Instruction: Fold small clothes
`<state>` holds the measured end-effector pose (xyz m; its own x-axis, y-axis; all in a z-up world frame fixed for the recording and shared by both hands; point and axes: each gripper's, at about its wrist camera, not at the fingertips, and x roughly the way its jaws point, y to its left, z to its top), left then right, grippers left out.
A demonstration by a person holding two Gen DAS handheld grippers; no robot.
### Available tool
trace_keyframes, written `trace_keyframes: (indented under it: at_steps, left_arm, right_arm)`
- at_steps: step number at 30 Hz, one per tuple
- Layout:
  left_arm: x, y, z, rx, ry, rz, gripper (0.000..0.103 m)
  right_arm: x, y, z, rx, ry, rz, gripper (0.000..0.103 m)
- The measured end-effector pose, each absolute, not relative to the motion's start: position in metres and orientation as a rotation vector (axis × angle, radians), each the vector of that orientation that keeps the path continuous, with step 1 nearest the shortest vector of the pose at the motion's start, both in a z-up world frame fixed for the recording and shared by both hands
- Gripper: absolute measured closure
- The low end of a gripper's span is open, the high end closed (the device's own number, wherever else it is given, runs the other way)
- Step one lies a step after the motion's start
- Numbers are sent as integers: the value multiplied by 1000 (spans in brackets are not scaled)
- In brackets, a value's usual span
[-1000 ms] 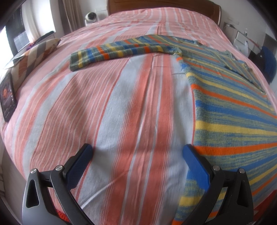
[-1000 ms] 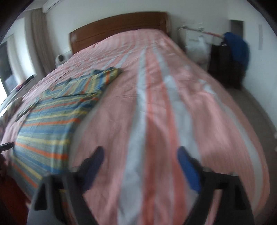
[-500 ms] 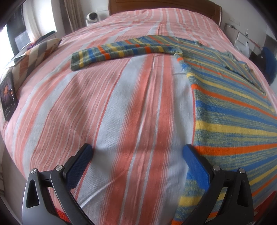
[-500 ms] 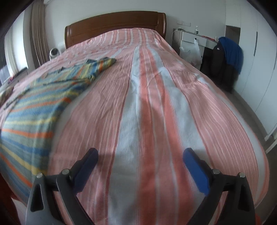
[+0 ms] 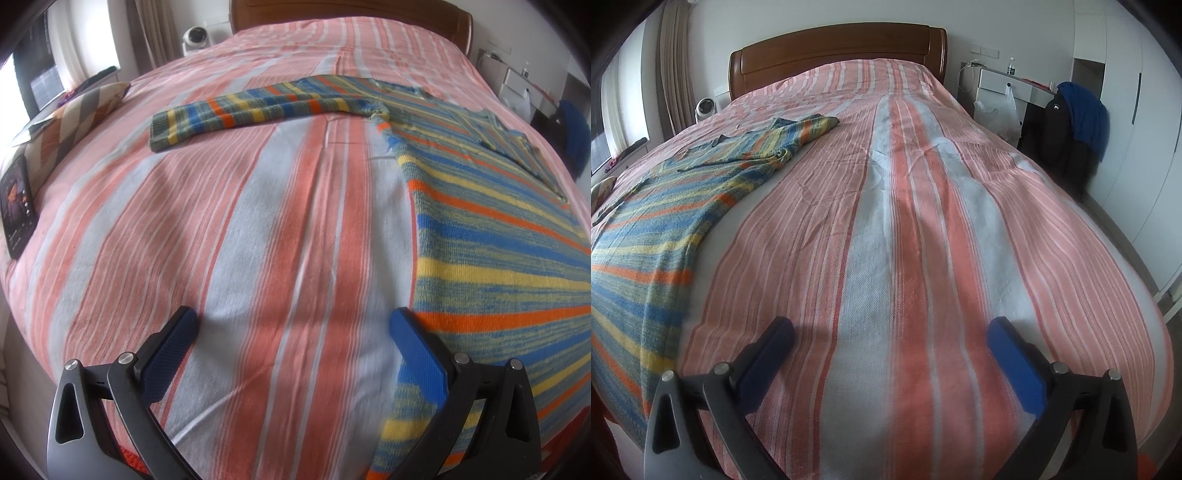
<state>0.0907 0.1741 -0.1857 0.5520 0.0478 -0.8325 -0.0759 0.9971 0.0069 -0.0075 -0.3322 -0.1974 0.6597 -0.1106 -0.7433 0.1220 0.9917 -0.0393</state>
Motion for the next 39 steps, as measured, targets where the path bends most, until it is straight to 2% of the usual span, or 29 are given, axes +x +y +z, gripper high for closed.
trace_keyframes:
  at_steps: [39]
  left_arm:
    - [92,174,-180,-28,1020,62,0]
  right_arm:
    - [-7,-332,-198,12,840,-131,0]
